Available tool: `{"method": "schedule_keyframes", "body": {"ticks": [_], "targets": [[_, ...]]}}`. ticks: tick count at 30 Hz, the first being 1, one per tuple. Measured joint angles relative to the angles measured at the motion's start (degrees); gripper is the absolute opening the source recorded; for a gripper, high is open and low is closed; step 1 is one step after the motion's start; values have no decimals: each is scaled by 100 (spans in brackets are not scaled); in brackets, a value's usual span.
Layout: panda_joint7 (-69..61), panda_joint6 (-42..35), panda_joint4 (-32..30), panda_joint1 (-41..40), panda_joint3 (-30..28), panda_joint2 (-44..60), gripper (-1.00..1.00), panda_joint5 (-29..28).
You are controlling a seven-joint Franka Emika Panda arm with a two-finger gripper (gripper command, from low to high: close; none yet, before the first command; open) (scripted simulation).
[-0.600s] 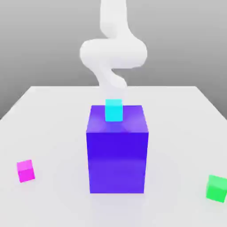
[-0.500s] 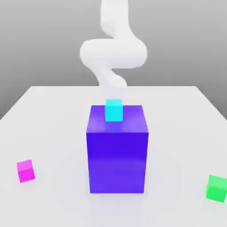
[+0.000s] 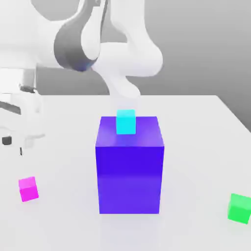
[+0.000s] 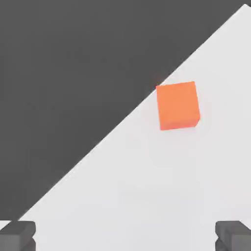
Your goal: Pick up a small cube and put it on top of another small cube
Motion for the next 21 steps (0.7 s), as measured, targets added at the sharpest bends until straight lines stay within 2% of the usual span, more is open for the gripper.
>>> {"method": "schedule_keyframes", "body": {"ticks": [5, 10, 11, 17, 21], "targets": [[170, 554, -359, -474, -196, 1052, 0, 297], [-364, 1305, -207, -1047, 464, 2098, 0, 1079], [-460, 1460, -165, -1207, 650, 2292, -100, 1203], [-495, 1541, -143, -1291, 747, 2389, -100, 1251], [-168, 1128, -271, -946, 305, 1847, -100, 822]]}}
